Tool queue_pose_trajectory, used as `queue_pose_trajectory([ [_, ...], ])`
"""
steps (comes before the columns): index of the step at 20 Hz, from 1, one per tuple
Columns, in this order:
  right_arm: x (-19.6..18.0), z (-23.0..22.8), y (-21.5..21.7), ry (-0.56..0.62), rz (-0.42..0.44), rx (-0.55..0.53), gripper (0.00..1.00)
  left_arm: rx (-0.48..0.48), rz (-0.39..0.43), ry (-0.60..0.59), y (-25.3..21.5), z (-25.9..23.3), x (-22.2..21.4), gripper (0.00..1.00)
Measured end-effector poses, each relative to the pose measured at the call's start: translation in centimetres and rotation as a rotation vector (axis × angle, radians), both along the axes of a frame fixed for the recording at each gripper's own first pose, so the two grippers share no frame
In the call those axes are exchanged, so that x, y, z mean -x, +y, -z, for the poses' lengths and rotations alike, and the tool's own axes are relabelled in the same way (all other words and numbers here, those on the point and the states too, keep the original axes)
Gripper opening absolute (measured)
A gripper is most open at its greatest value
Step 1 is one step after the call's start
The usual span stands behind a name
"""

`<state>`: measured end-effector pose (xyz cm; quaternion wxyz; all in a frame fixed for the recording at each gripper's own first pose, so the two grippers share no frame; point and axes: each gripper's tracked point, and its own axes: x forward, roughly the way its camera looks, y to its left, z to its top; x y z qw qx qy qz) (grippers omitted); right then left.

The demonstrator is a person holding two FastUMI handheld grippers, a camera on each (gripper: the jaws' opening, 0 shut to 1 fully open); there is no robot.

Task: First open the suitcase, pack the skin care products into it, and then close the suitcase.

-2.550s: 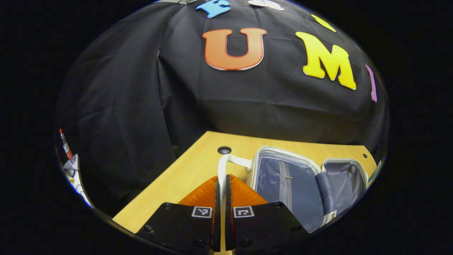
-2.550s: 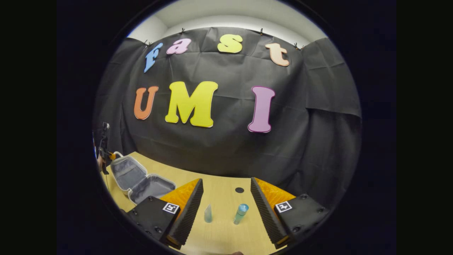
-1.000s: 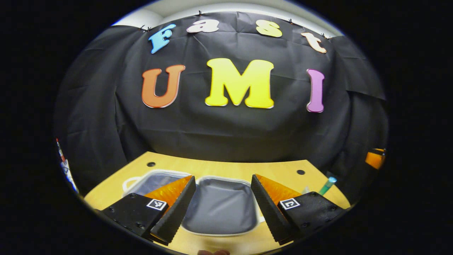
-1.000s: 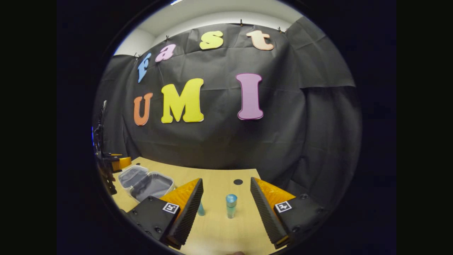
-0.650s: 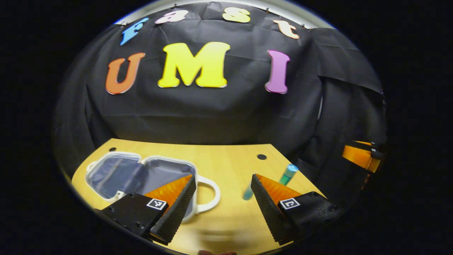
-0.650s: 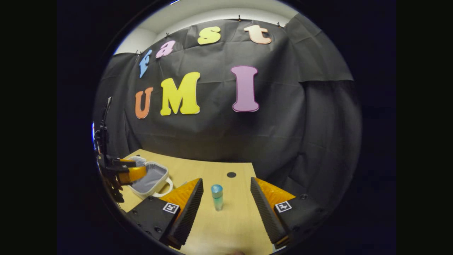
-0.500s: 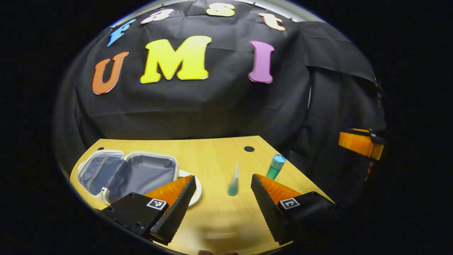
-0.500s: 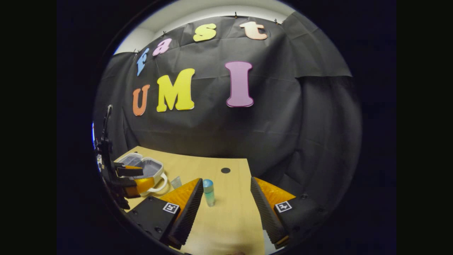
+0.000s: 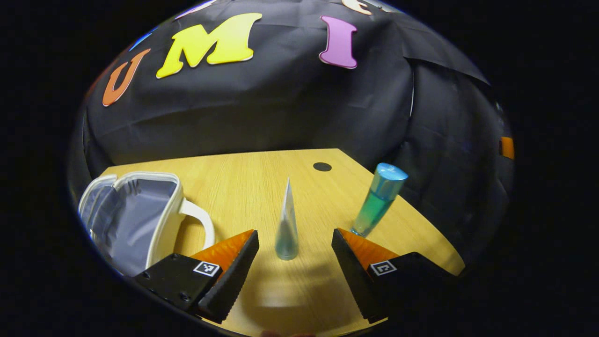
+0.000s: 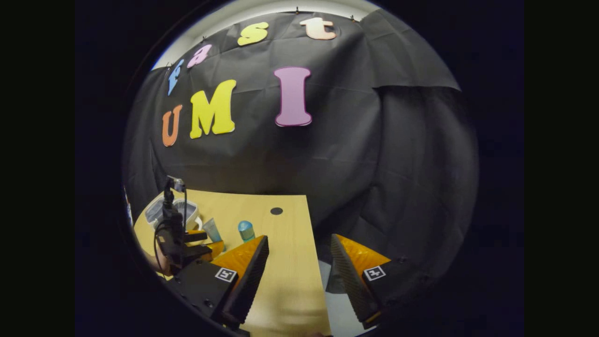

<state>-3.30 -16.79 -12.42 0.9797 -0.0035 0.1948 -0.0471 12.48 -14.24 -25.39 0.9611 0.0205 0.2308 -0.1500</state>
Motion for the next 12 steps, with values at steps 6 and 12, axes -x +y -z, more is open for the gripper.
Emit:
queue_pose_trajectory([
  [6,-0.4,1.4,-0.4,0.032,0.019,0.012,0.79,-0.024,-0.001,0.072,0.3,3.3,-2.3,0.80],
  [12,-2.6,3.0,1.4,0.036,-0.034,0.036,0.80,-0.066,0.026,0.111,-0.1,4.5,-2.2,0.51],
])
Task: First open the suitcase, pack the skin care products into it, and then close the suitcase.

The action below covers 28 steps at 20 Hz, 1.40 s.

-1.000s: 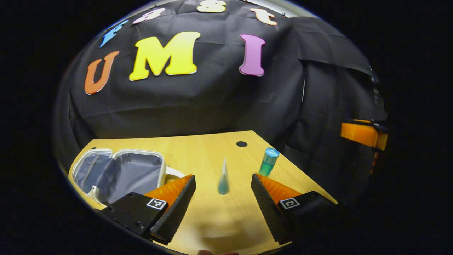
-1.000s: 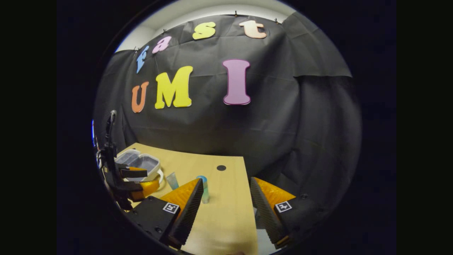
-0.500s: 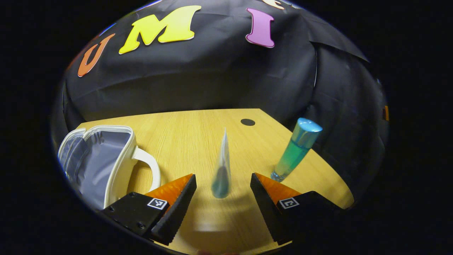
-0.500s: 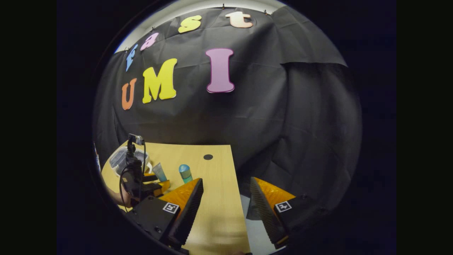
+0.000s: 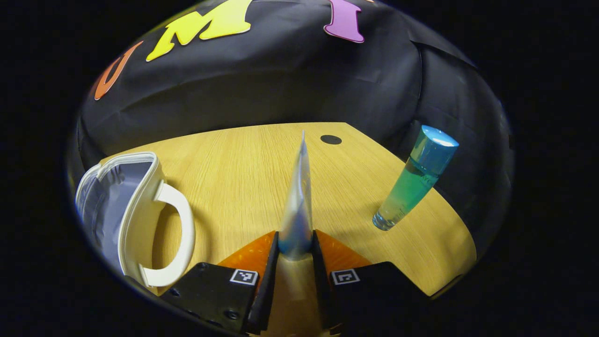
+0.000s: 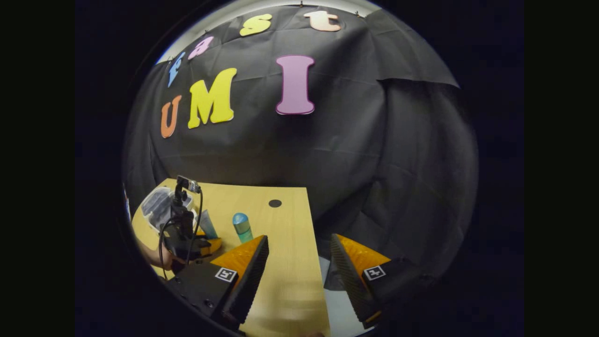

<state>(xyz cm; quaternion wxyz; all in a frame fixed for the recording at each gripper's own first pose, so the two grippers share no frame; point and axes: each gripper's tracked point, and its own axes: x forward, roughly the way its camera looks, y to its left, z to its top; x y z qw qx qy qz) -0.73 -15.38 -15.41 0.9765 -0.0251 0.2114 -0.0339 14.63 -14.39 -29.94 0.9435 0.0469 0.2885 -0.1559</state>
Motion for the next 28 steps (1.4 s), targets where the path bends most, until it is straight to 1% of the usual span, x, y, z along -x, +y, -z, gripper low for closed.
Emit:
queue_pose_trajectory([
  [1,-0.4,0.6,0.5,0.006,-0.017,0.005,0.80,-0.003,0.003,0.005,0.1,-0.2,0.1,0.34],
  [2,-0.7,1.1,0.9,0.012,-0.028,0.006,0.80,0.004,0.008,0.006,0.1,-0.4,0.2,0.41],
  [5,-1.2,2.6,2.9,0.018,-0.073,0.001,0.80,0.037,0.020,-0.008,0.4,-3.3,1.3,0.40],
  [8,-2.1,4.8,5.4,0.023,-0.126,-0.014,0.80,0.072,0.017,-0.033,1.4,-7.4,3.3,0.40],
  [10,-3.1,6.6,7.3,0.035,-0.155,-0.026,0.79,0.082,-0.002,-0.050,2.8,-9.8,4.6,0.40],
  [13,-5.1,8.5,9.4,0.031,-0.177,-0.039,0.80,0.117,-0.037,-0.022,4.8,-11.9,7.0,0.40],
  [15,-6.6,10.8,10.5,0.040,-0.190,-0.040,0.80,0.110,-0.071,-0.018,6.7,-12.9,8.0,0.40],
  [17,-8.1,13.1,11.1,0.075,-0.194,-0.056,0.79,0.079,-0.105,-0.018,9.3,-13.3,8.9,0.40],
  [19,-9.7,14.4,11.2,0.088,-0.171,-0.077,0.80,0.070,-0.136,-0.007,11.5,-13.5,10.1,0.40],
  [21,-11.1,15.3,11.2,0.085,-0.165,-0.068,0.79,0.049,-0.171,0.000,14.1,-13.7,11.0,0.40],
  [23,-12.2,16.5,11.2,0.103,-0.164,-0.069,0.68,0.032,-0.215,0.013,16.4,-13.6,11.5,0.40],
  [25,-12.4,17.5,11.5,0.126,-0.167,-0.071,0.59,0.024,-0.248,0.019,18.3,-13.6,11.8,0.40],
  [26,-12.6,17.6,11.5,0.128,-0.164,-0.073,0.56,0.021,-0.258,0.018,19.1,-13.7,11.8,0.40],
  [28,-12.6,17.5,11.8,0.134,-0.164,-0.071,0.45,0.019,-0.268,0.011,20.6,-14.0,11.6,0.39],
])
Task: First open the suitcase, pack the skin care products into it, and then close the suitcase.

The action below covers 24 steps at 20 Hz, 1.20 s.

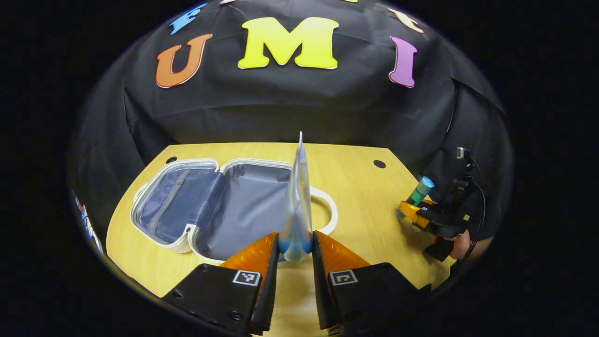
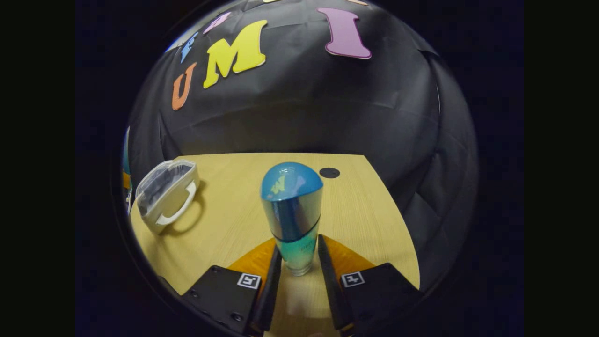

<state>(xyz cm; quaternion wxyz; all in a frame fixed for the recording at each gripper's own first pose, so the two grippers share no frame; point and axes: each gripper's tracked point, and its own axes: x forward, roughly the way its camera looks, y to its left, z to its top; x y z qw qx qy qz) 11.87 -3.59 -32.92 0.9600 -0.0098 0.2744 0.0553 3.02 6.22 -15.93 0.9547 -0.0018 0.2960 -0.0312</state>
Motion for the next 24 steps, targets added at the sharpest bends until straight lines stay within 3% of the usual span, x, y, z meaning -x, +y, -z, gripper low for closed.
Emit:
queue_pose_trajectory([
  [4,0.7,-1.3,0.6,0.029,0.005,-0.004,0.35,-0.016,0.010,-0.021,3.2,-0.7,-0.9,0.39],
  [7,2.6,-5.8,1.8,0.006,-0.022,0.001,0.33,-0.024,0.064,-0.032,5.1,0.1,-2.5,0.39],
  [11,6.6,-12.9,4.6,-0.031,-0.069,0.021,0.33,-0.009,0.130,0.030,6.8,4.5,-4.8,0.40],
  [14,9.7,-17.3,6.9,-0.067,-0.101,0.054,0.30,0.026,0.115,0.109,8.1,8.6,-5.5,0.40],
  [15,10.6,-18.6,7.9,-0.071,-0.101,0.037,0.33,0.043,0.108,0.129,8.4,9.3,-5.8,0.40],
  [24,13.4,-22.2,12.4,-0.087,-0.108,-0.013,0.33,0.029,0.135,0.270,8.7,13.4,-7.0,0.40],
])
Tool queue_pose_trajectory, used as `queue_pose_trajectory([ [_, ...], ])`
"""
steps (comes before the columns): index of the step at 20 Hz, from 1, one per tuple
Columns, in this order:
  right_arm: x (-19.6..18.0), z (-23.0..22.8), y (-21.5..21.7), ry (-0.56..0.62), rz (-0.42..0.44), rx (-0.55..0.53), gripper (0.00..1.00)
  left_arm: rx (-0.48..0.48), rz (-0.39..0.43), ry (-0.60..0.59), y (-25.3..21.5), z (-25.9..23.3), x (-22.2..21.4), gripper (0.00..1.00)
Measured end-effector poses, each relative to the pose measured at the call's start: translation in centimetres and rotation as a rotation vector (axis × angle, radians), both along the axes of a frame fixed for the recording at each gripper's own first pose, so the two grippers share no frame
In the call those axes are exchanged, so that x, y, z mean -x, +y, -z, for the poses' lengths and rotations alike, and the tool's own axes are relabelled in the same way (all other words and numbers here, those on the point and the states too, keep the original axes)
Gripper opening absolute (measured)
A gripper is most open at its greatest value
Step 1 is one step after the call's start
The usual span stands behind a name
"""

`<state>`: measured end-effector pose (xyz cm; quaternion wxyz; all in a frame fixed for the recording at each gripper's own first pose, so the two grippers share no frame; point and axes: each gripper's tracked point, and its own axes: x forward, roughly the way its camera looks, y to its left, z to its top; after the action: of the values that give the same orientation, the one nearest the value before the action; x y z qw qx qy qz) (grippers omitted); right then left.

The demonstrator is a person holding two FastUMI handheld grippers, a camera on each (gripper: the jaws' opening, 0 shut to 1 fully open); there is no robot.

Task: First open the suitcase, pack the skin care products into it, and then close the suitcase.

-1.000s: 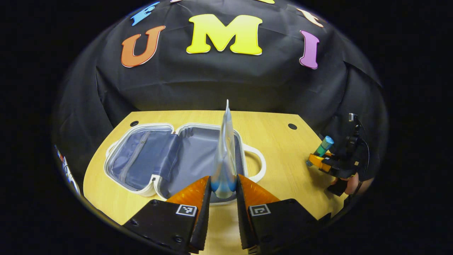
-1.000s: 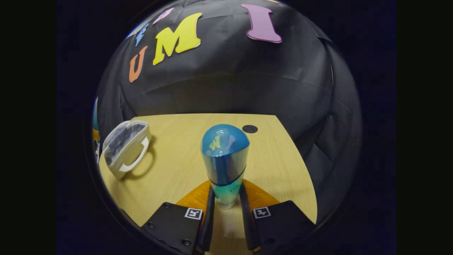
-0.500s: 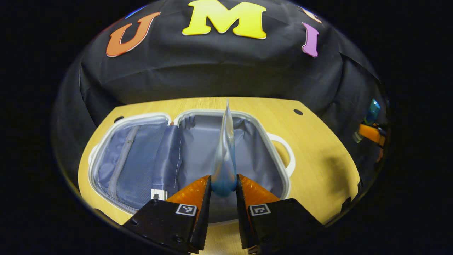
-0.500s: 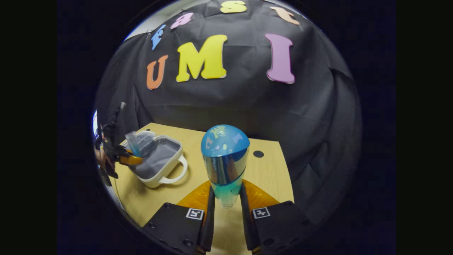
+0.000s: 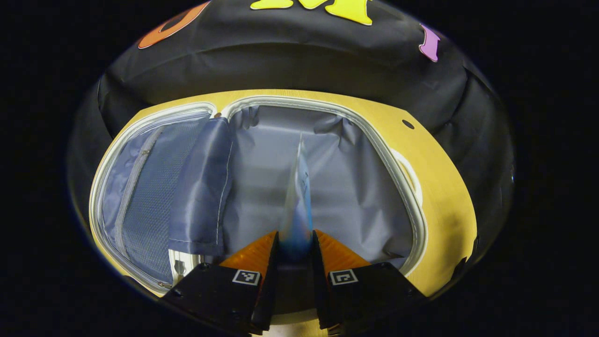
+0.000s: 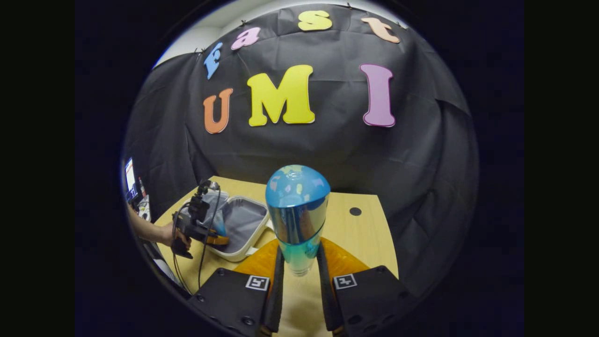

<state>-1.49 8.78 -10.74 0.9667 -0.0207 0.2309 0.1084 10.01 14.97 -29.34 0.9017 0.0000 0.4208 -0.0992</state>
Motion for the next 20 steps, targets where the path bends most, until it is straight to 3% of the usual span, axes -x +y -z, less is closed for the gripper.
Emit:
queue_pose_trajectory([
  [3,0.2,0.3,1.3,0.017,-0.012,-0.007,0.33,-0.018,0.018,0.016,0.1,0.2,-0.5,0.41],
  [4,0.3,0.5,1.7,0.023,-0.021,-0.006,0.33,-0.022,0.020,0.020,0.2,0.1,-0.6,0.48],
  [5,0.3,0.5,2.2,0.025,-0.029,0.002,0.33,-0.025,0.023,0.027,0.1,0.1,-0.7,0.49],
  [6,0.4,0.7,2.5,0.025,-0.038,0.013,0.33,-0.031,0.024,0.034,0.1,0.1,-0.9,0.42],
  [13,0.4,1.7,5.9,0.054,-0.092,0.037,0.33,-0.060,0.019,0.096,0.2,0.3,-1.3,0.43],
  [14,0.7,1.9,6.4,0.062,-0.099,0.033,0.33,-0.056,0.022,0.091,0.1,0.5,-1.7,0.50],
  [15,0.6,2.2,6.9,0.073,-0.104,0.031,0.33,-0.054,0.022,0.097,0.2,0.5,-1.3,0.51],
  [16,0.6,2.9,7.5,0.089,-0.111,0.035,0.33,-0.048,0.022,0.095,0.1,0.3,-1.3,0.51],
  [17,0.4,3.7,8.2,0.107,-0.121,0.041,0.33,-0.039,0.020,0.100,0.1,0.4,-1.2,0.43],
  [20,-1.1,7.0,11.1,0.183,-0.148,0.039,0.33,0.021,0.008,0.092,-0.4,-1.0,-0.1,0.63],
])
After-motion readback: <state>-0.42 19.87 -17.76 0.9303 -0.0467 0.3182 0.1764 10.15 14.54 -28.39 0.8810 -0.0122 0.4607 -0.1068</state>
